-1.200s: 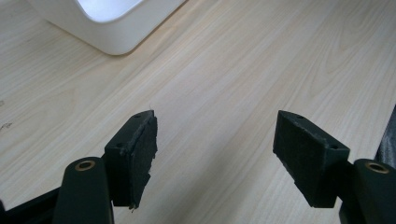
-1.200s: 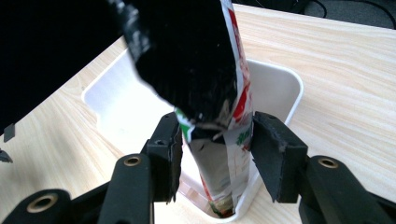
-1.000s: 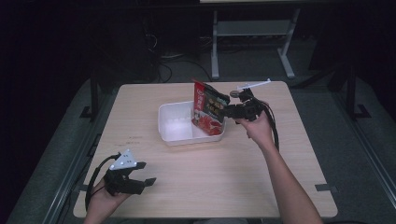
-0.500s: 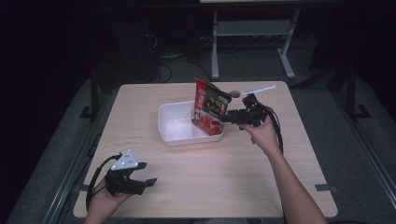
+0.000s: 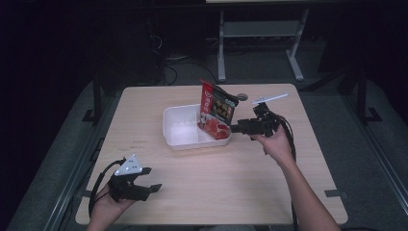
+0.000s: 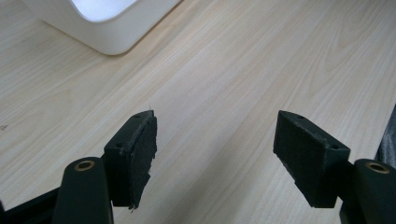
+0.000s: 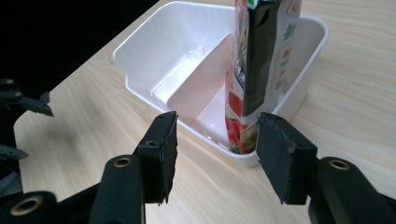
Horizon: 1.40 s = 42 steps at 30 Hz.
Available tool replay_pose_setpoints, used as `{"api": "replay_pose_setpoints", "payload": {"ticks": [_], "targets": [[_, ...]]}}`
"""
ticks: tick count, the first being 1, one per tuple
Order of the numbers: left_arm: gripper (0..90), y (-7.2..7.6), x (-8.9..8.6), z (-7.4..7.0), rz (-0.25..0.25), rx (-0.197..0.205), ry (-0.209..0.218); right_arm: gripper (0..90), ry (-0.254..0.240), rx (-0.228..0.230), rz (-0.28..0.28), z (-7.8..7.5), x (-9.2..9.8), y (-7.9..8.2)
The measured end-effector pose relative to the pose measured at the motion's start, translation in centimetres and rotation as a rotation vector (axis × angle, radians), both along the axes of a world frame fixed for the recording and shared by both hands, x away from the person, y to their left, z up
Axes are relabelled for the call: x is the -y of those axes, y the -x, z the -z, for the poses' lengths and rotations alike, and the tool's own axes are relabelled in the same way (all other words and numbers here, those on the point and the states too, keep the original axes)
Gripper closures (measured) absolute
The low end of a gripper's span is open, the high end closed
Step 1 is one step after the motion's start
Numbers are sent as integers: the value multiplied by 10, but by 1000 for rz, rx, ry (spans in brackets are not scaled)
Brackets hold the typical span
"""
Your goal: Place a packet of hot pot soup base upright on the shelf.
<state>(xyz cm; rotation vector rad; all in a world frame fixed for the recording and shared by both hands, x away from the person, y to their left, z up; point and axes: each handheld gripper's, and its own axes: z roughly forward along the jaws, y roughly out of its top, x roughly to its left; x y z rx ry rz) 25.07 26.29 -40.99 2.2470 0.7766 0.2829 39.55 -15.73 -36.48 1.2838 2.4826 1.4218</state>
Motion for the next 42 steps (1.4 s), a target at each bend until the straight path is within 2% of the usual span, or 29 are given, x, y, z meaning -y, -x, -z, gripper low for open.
{"api": "replay_pose_setpoints", "payload": {"ticks": [16, 29, 36, 42], "targets": [[298, 0, -4, 0, -6, 0, 3, 453, 2, -21, -20, 11, 12, 22], [297, 0, -4, 0, -10, 1, 3, 452, -4, -60, -24, 31, 28, 44], [296, 0, -2, 2, -7, -5, 3, 448, -16, -61, -22, 38, 34, 52], [293, -1, -3, 3, -4, -8, -3, 441, -4, -67, -29, 46, 38, 62]]}}
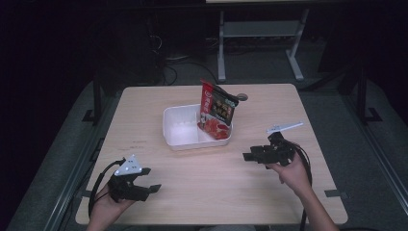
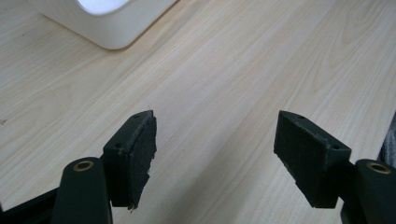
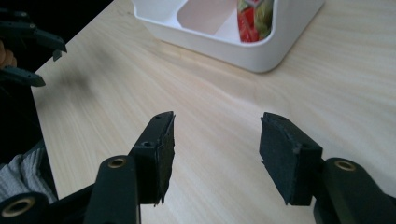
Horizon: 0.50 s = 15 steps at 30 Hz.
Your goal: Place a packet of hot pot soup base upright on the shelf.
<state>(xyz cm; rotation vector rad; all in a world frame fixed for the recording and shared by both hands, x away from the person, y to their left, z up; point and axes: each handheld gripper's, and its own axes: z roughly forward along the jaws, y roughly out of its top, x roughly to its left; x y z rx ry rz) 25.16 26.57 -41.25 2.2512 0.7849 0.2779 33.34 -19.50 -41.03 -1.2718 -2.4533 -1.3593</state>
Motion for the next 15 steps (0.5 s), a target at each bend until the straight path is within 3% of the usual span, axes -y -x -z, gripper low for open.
{"api": "replay_pose_setpoints", "payload": {"ticks": [15], "targets": [[263, 0, 6, 4, 5, -11, -12, 402, -4, 2, 12, 15, 19, 29]]}}
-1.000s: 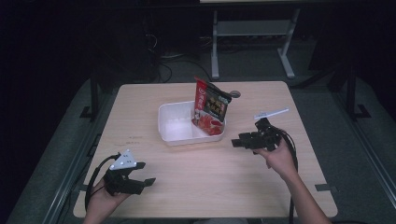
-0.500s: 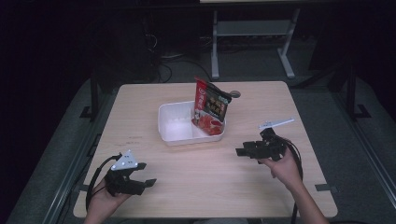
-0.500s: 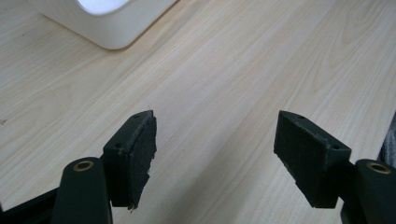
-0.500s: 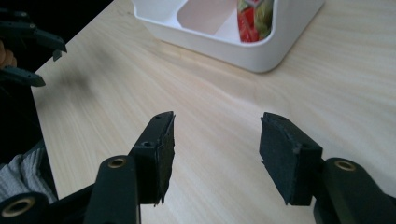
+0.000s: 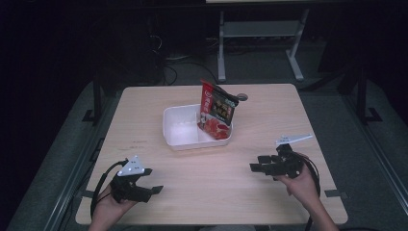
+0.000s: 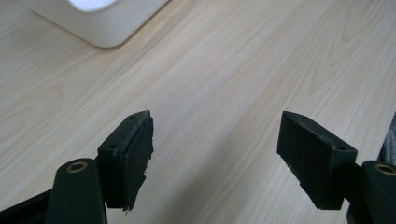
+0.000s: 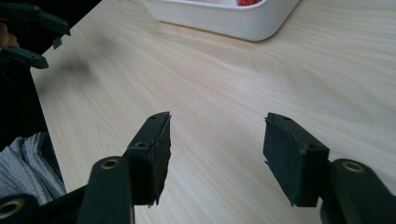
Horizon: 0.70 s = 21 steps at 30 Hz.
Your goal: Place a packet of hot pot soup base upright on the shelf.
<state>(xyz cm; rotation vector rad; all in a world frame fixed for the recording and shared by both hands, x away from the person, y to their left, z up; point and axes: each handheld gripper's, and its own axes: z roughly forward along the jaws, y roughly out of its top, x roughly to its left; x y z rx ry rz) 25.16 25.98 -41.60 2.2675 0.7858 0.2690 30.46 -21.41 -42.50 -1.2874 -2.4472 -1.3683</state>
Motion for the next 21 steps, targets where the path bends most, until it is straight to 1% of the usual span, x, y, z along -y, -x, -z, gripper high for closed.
{"api": "replay_pose_setpoints", "payload": {"ticks": [2, 7, 8, 10, 11, 12, 13, 14, 15, 16, 18, 19, 20, 21], "targets": [[256, 0, 0, 1, -4, -1, 0, 399, 0, 1, 1, 0, 1, 1], [236, 0, 1, 2, -11, -6, 6, 379, 3, 0, 9, 4, 8, 11], [234, 0, 1, 4, -8, -5, -2, 371, 6, 0, 9, 5, 10, 13], [234, 0, 0, 5, -10, -4, 0, 368, 5, 0, 11, 6, 12, 15], [233, -1, 0, 6, -13, -4, -3, 364, -7, -6, 15, 9, 18, 20], [231, -1, -1, 9, -17, -8, -5, 361, -6, -10, 22, 11, 21, 23], [231, -1, -1, 9, -17, -8, -5, 361, -6, -10, 22, 11, 21, 23], [231, -1, -1, 10, -18, -8, -8, 360, -3, -4, 25, 13, 23, 26], [222, -1, 0, 12, -14, -10, -12, 354, -3, 1, 26, 16, 28, 33], [220, -1, 2, 13, -17, -11, -13, 351, -4, 1, 26, 17, 29, 35], [220, 0, 4, 16, -12, -6, -29, 342, -7, 1, 22, 19, 32, 42], [220, 0, 4, 16, -12, -6, -29, 342, -7, 1, 22, 19, 32, 42], [220, 0, 5, 17, -15, -5, -29, 338, -12, 2, 21, 20, 34, 45], [220, 0, 5, 17, -16, -8, -26, 336, -20, 5, 24, 23, 36, 53]]}}
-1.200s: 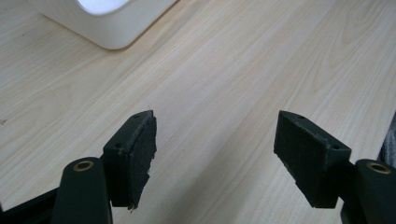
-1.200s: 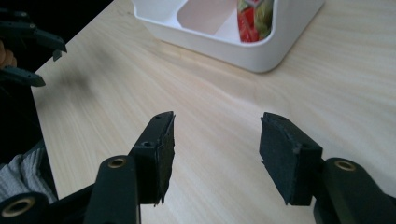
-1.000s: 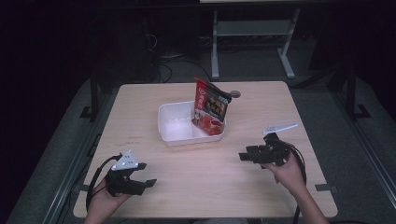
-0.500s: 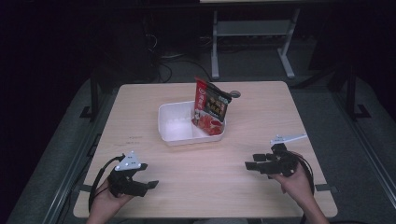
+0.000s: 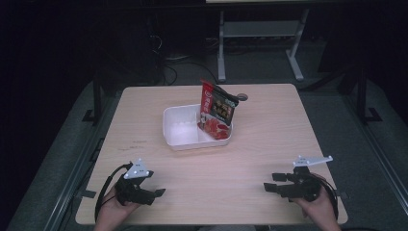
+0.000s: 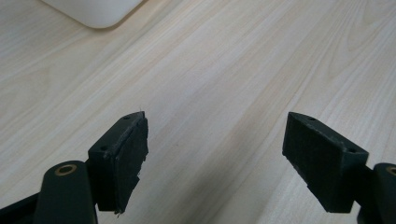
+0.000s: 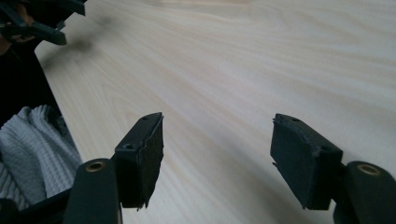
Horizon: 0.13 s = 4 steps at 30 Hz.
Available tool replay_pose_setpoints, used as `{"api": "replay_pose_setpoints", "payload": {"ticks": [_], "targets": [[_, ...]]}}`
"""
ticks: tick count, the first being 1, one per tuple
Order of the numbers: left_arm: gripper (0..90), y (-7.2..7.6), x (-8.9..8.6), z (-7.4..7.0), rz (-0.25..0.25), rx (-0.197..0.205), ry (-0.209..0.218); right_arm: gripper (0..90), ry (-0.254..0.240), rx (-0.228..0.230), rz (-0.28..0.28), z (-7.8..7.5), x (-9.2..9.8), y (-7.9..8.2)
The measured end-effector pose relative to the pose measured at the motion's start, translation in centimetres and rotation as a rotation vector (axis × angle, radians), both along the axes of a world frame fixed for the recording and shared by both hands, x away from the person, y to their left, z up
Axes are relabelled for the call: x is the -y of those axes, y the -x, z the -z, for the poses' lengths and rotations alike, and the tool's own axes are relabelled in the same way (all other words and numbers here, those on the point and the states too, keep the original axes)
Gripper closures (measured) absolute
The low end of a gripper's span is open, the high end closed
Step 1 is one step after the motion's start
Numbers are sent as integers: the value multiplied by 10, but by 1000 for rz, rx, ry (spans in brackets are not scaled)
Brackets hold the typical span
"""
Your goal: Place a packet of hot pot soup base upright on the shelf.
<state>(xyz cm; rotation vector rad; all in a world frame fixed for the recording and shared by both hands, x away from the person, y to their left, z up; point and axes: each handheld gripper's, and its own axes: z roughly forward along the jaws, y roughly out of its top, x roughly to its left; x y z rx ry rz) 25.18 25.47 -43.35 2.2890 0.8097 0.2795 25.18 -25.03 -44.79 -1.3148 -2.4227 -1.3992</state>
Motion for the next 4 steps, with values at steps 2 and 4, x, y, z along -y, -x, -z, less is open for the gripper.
{"api": "replay_pose_setpoints", "payload": {"ticks": [2, 4], "targets": [[219, 0, 2, 3, 2, 1, -12, 341, -5, 18, 17, 5, 3, 8], [219, 0, 3, 3, 4, 0, -17, 342, -7, 20, 28, 7, 4, 12]]}}
